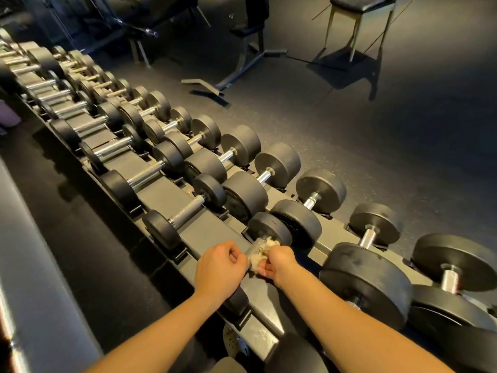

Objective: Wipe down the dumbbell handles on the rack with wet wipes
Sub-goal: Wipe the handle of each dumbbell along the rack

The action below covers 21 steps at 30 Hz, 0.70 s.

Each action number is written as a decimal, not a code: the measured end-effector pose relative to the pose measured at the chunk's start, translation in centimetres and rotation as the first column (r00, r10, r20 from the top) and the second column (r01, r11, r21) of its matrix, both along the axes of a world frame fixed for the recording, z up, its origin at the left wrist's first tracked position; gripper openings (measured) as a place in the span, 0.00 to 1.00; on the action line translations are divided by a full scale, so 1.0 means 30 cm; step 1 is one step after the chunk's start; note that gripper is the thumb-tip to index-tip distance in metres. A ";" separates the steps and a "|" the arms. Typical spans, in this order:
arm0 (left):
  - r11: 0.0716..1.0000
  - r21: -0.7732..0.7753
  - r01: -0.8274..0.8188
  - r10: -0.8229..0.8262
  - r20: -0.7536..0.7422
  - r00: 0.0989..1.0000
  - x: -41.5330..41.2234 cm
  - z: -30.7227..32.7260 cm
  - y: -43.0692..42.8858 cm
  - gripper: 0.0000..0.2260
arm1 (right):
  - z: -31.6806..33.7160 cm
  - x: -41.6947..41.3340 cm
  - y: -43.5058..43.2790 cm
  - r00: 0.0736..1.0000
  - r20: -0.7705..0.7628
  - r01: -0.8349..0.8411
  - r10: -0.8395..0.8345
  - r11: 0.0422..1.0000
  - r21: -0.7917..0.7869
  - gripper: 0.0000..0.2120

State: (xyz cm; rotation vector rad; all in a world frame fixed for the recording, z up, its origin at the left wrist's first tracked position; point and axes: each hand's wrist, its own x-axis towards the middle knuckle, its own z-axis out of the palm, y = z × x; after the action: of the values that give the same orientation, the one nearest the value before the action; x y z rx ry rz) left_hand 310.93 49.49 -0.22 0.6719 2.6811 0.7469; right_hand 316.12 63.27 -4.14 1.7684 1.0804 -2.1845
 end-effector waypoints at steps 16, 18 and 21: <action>0.841 0.209 -0.499 0.454 0.228 0.861 0.009 -0.032 -0.011 0.05 | 0.021 0.018 -0.054 0.979 0.013 -0.201 0.202 0.979 -0.036 0.12; 0.862 0.203 -0.465 0.414 0.248 0.876 0.004 -0.028 -0.017 0.05 | -0.007 0.009 -0.020 0.983 0.007 -0.185 0.185 0.983 0.008 0.11; 0.960 0.133 -0.247 0.229 0.135 0.964 0.013 -0.021 -0.061 0.05 | -0.032 -0.023 0.000 0.999 0.035 0.019 -0.021 0.998 0.052 0.08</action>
State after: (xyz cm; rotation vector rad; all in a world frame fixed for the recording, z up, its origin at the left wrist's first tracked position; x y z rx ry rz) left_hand 311.32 47.65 -0.85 0.3261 2.6437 1.0229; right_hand 315.44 63.26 -5.11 1.8401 1.1262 -2.1467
